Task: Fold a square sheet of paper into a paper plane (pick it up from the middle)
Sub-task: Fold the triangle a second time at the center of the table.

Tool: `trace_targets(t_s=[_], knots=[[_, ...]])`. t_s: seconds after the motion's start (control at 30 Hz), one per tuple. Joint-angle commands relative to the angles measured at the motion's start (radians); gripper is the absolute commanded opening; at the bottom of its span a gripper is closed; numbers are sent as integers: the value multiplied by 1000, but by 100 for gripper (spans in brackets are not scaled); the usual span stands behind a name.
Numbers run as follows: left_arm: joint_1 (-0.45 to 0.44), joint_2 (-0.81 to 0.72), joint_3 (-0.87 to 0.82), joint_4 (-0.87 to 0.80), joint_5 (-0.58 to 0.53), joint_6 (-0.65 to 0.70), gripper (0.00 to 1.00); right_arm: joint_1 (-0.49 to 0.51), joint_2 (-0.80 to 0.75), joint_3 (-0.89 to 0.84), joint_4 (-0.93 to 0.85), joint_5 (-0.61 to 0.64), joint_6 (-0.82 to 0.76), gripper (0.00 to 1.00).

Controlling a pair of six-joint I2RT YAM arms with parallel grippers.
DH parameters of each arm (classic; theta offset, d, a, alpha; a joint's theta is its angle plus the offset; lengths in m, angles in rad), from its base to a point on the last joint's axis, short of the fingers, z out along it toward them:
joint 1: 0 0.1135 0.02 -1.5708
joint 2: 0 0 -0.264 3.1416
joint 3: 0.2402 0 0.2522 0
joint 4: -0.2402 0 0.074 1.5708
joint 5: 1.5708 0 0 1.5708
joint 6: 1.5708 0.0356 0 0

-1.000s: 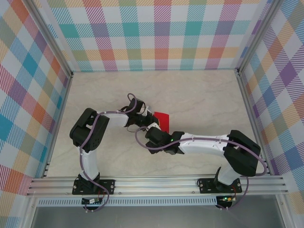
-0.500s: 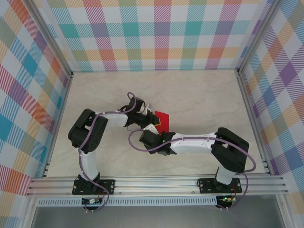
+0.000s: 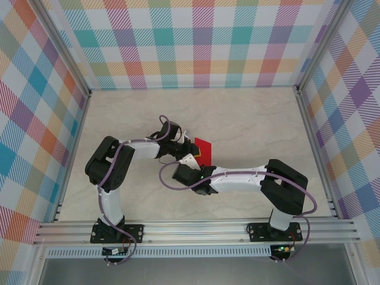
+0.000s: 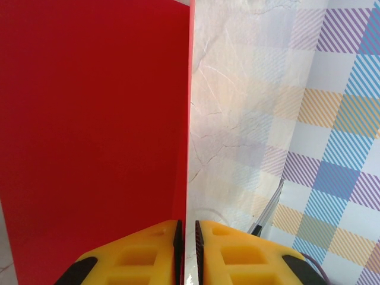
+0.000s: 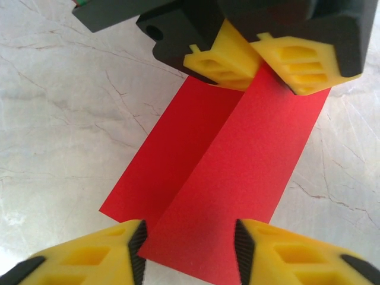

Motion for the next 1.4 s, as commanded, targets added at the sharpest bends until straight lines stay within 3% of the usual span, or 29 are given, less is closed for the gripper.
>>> trace_targets(t_s=[0.0,0.2,0.4,0.7,0.93,1.17,1.3,1.37], knots=[[-7,-30,12,-30,13,12,17,9,-24,13,-17,28,9,38],[-7,-33,19,-47,7,20,17,10,-33,10,-18,28,10,26],[-7,-36,21,-61,-4,25,17,10,-62,-2,-5,20,1,22],[-7,-51,21,-78,-17,32,18,4,-73,-14,10,-32,2,6],[-7,-74,20,-120,-67,50,20,-19,-91,-30,37,-90,7,2],[-7,-133,14,-197,-187,63,31,-102,-179,-126,158,-276,16,1],[-7,-164,7,-237,-255,69,46,-179,-237,-191,243,-462,20,1],[-7,-177,2,-242,-272,69,47,-211,-261,-216,271,-511,29,1]])
